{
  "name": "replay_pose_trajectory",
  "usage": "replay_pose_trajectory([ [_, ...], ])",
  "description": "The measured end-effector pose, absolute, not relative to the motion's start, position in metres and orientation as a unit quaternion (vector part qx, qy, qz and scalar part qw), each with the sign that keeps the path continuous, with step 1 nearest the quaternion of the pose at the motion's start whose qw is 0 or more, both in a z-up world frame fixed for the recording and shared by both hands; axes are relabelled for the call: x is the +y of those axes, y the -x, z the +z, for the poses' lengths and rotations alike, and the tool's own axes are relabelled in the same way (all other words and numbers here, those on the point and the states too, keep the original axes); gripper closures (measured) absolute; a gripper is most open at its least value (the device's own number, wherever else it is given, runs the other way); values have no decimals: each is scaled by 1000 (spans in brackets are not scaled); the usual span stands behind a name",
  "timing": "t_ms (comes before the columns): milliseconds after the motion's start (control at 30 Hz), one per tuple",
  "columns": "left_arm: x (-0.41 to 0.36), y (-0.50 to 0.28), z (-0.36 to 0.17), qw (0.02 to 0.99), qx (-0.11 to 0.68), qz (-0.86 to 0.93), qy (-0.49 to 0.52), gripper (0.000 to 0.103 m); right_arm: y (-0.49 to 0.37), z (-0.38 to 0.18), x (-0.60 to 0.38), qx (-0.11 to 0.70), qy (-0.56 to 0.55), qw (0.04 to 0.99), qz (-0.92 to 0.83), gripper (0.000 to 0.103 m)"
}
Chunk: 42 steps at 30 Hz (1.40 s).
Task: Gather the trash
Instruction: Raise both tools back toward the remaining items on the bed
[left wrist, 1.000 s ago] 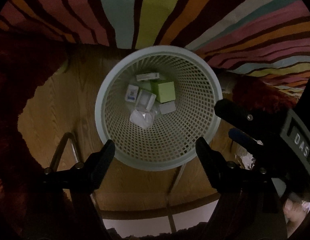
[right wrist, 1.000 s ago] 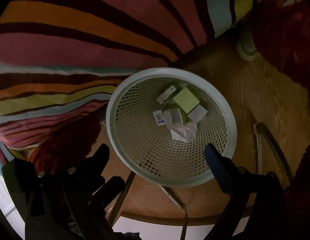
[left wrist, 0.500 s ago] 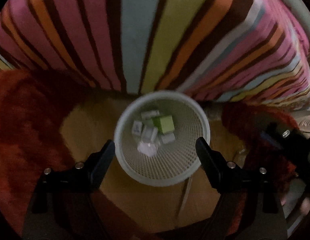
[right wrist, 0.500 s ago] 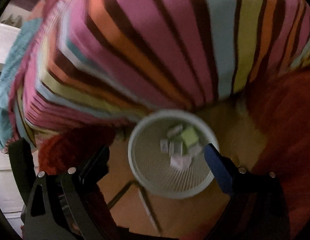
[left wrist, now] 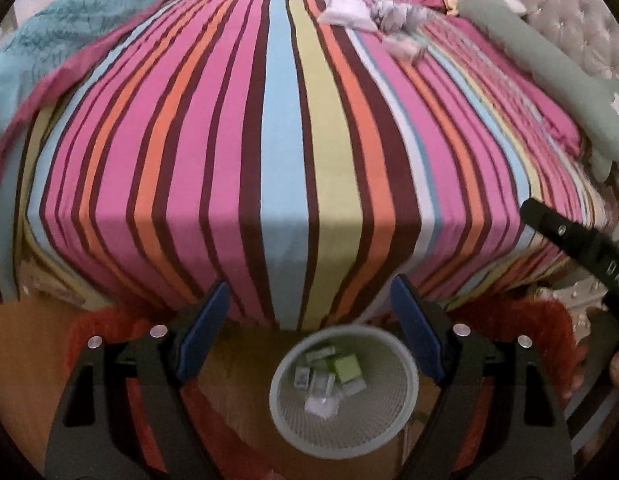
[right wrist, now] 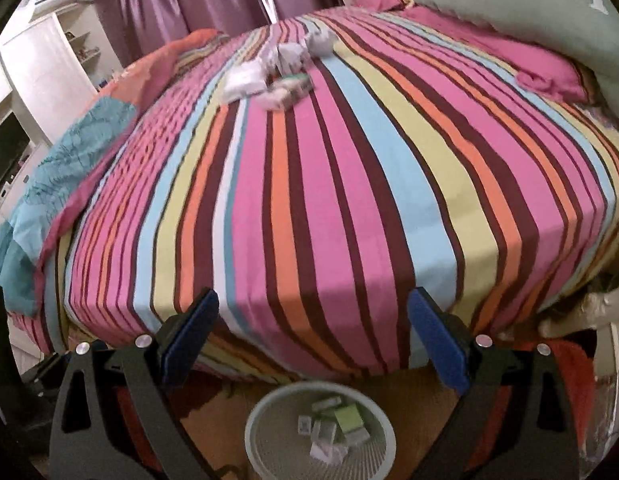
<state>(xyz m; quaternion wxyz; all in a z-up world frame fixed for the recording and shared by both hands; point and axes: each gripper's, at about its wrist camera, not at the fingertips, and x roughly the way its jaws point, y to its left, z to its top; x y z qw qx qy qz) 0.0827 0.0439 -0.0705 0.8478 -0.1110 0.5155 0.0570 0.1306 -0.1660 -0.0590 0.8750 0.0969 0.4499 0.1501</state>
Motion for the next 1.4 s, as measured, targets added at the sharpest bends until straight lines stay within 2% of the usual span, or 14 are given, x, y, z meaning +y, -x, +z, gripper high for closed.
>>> replay_pose_trajectory([
  [433,62,-138,-49,861,485,59,139,22,-163,-44,-151,424,-77,889,154,12],
  [1400,56,-272,-23,879,462,38,109,22,-238,-32,-120,406,-36,898,165,12],
])
